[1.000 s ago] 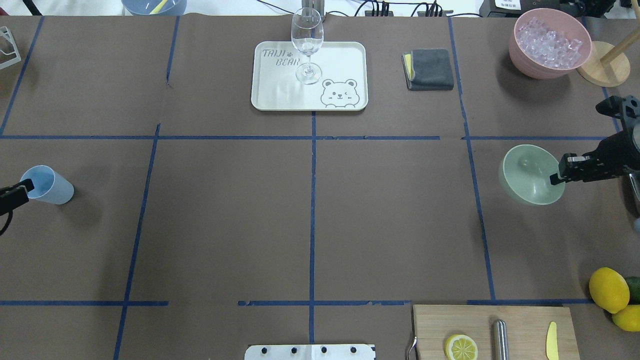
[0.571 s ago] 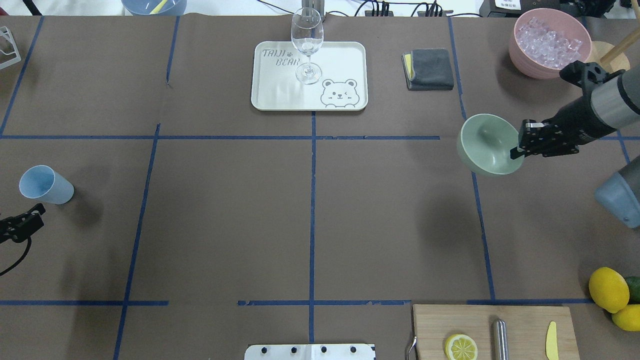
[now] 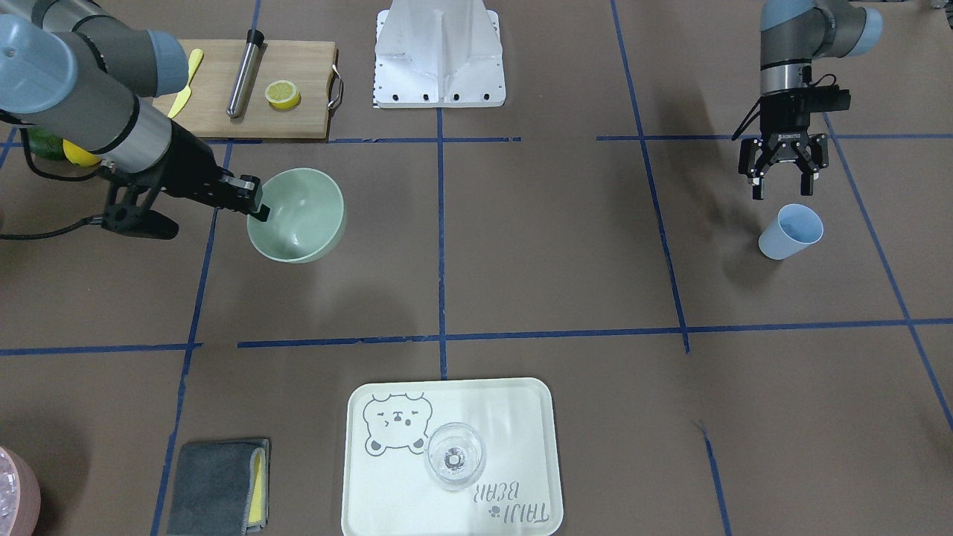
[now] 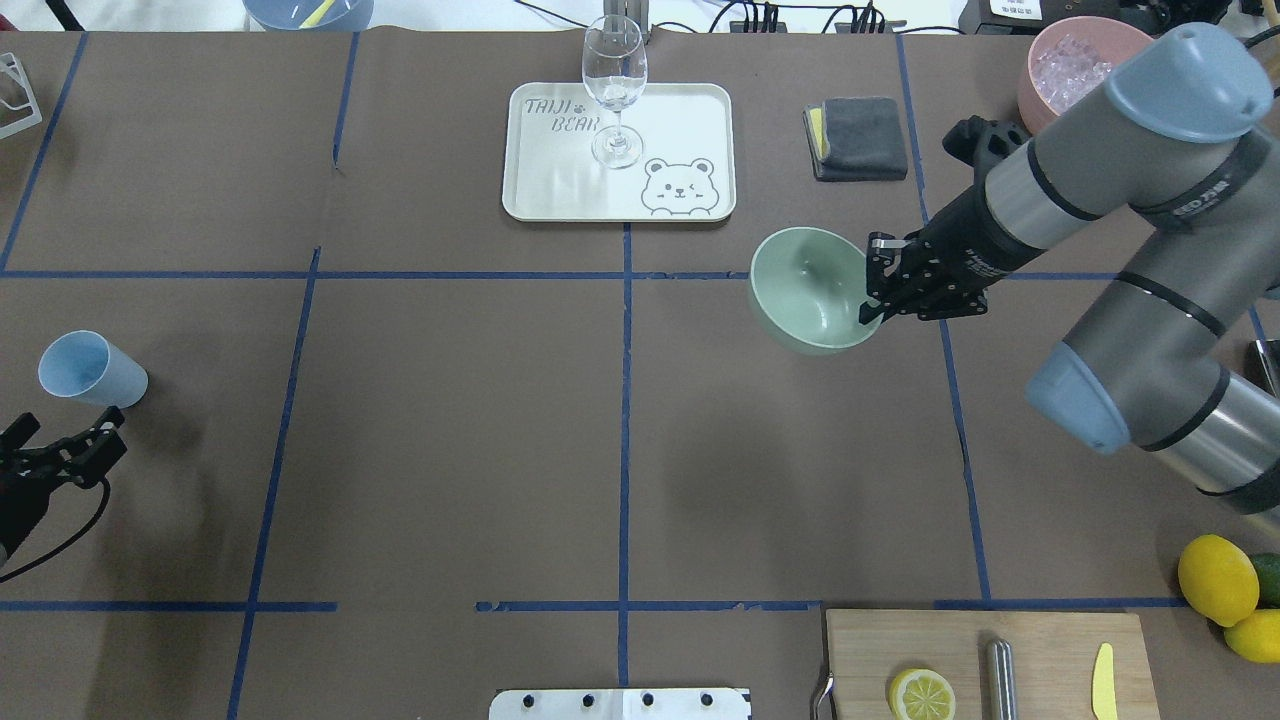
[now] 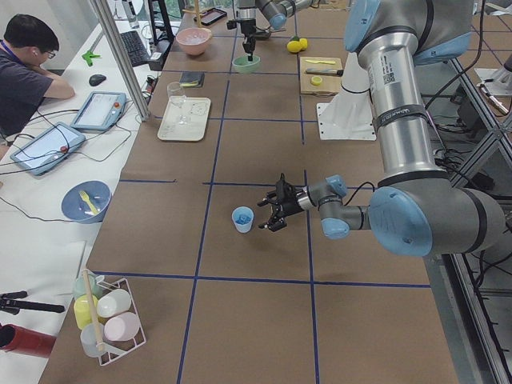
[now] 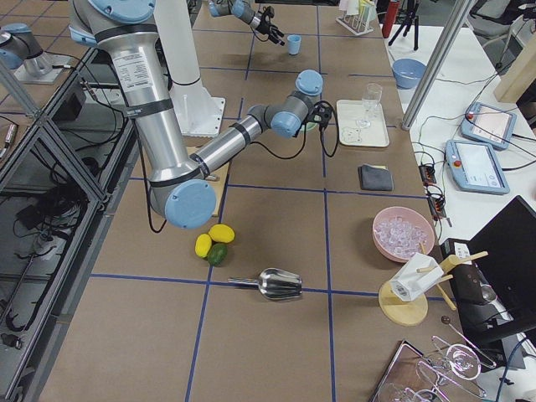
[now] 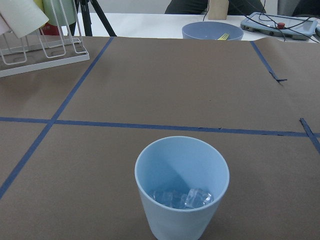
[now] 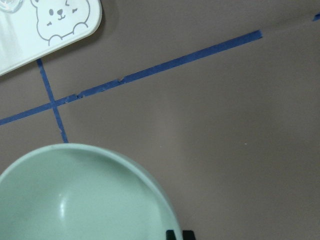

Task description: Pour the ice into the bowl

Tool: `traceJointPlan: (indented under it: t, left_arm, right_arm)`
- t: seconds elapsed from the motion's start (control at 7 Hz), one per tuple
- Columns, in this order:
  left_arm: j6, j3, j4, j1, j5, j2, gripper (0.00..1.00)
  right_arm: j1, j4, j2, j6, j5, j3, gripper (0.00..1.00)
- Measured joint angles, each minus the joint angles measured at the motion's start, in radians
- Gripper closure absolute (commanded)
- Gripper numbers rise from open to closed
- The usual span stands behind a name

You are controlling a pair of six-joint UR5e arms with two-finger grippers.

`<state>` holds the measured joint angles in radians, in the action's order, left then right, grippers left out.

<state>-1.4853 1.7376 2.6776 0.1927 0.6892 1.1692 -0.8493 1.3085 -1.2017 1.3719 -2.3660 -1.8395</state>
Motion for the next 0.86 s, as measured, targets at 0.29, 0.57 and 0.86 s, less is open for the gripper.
traceJointPlan:
  t: [0.29, 0.57, 0.86]
  left_arm:
    - [0.003, -0.047, 0.001, -0.001, -0.068, 0.037, 0.01]
    - [0.005, -0.096, 0.002, -0.001, -0.086, 0.054, 0.01]
    - [0.005, -0.181, 0.003, -0.002, -0.087, 0.117, 0.01]
  right_arm:
    - [0.066, 0.116, 0.106, 0.022, 0.062, 0.003, 1.00]
    - [0.116, 0.145, 0.161, 0.060, 0.102, 0.010, 1.00]
    - [0.163, 0.150, 0.192, 0.093, 0.146, 0.017, 1.00]
